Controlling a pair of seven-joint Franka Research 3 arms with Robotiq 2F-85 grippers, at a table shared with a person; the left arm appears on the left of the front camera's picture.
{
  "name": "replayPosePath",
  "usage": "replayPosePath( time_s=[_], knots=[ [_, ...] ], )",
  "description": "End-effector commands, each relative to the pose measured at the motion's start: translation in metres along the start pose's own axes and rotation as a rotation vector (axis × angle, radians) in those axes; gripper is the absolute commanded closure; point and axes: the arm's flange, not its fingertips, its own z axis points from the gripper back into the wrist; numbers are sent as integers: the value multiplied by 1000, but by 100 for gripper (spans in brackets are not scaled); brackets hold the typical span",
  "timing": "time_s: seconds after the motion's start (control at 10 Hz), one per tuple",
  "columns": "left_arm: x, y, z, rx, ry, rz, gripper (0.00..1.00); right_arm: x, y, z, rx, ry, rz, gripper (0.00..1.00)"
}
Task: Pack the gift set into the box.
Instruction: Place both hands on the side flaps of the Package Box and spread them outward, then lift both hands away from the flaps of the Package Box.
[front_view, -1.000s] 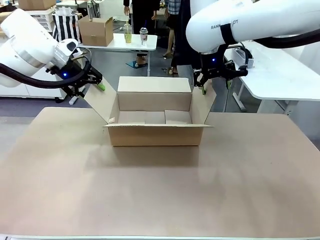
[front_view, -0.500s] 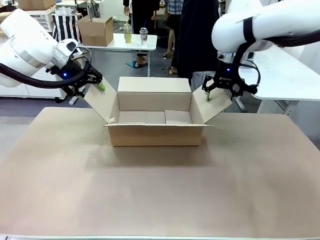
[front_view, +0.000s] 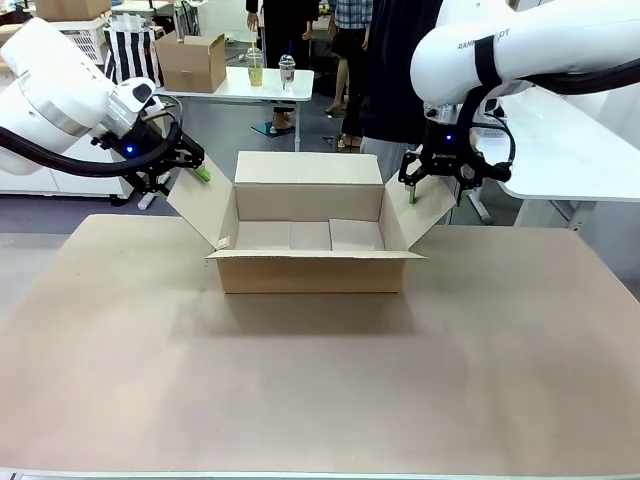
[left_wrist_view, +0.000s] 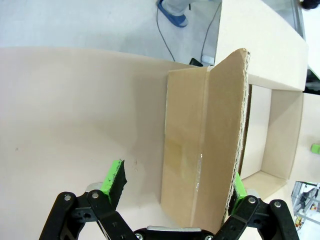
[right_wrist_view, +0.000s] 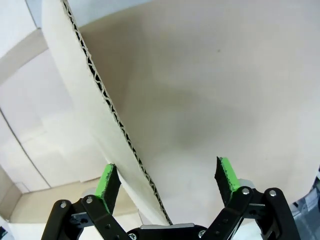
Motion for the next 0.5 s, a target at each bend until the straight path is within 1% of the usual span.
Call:
replayPosePath(
  time_s=[0.0, 0.4],
  knots=[
    [-1, 0, 2, 9, -8, 4, 0, 5, 0, 2, -21, -5, -20, 0],
    [-1, 0, 2, 9, -8, 4, 0, 5, 0, 2, -21, -5, -20, 0]
  ],
)
